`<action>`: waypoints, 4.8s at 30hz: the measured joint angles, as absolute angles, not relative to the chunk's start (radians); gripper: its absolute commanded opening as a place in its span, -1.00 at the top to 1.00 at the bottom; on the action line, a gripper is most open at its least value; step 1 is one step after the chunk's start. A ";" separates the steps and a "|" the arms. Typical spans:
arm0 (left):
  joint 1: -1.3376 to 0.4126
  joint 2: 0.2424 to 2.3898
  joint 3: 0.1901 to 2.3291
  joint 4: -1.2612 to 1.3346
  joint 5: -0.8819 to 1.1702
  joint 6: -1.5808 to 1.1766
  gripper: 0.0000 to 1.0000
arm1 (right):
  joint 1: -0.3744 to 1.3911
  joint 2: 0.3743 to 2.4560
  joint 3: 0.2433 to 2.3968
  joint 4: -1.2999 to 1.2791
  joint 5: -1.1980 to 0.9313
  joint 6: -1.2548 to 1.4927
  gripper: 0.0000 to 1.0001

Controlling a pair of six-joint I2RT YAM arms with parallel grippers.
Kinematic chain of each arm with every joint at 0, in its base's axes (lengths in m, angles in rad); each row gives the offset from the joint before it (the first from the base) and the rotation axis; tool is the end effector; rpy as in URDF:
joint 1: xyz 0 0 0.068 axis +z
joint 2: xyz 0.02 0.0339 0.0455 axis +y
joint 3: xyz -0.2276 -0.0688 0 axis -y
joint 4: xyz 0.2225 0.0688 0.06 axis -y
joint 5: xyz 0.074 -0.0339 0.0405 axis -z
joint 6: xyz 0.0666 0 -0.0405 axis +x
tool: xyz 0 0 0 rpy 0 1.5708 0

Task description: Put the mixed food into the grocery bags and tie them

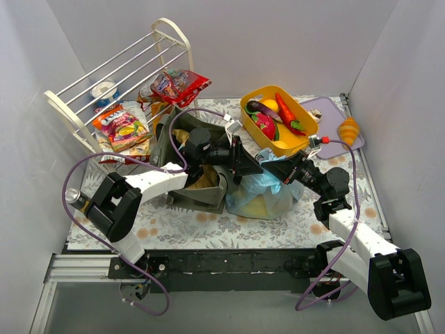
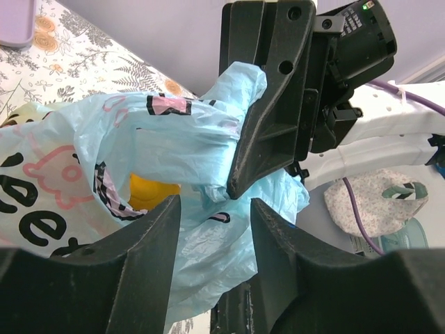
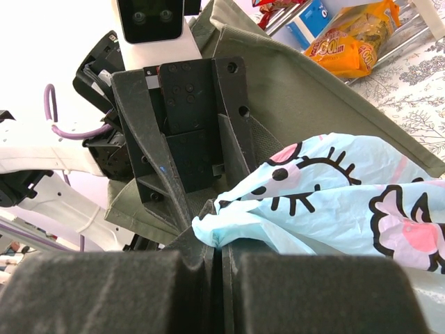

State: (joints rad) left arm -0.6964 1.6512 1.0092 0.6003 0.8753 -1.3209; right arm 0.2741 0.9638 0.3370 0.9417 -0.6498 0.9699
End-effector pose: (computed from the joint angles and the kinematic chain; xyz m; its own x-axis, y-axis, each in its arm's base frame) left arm 0.2503 -0.2759 0.2503 -0.9764 0.0071 -0.2161 0.2162 0.0258 -0.9760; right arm 0.2070 0.1001 0.2579 -0.4660 0.5512 -0.6921 -0.6809 0.2762 0.6783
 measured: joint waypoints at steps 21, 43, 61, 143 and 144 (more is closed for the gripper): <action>-0.719 1.681 1.029 0.647 0.848 -1.350 1.00 | 0.262 0.957 0.328 0.965 -0.629 0.986 0.97; -0.728 1.671 1.015 0.637 0.792 -1.342 1.00 | 0.265 0.802 0.496 0.393 -0.573 0.708 -0.14; -0.729 1.663 1.013 0.617 0.757 -1.322 1.00 | 0.264 0.628 0.727 -0.176 -0.472 0.474 -0.23; -0.644 1.514 1.010 0.258 0.605 -1.100 -0.09 | 0.266 0.571 0.573 -0.405 0.139 0.355 0.97; -0.643 1.520 1.018 0.261 0.619 -1.097 -0.18 | 0.263 0.571 0.573 -0.402 0.135 0.345 0.97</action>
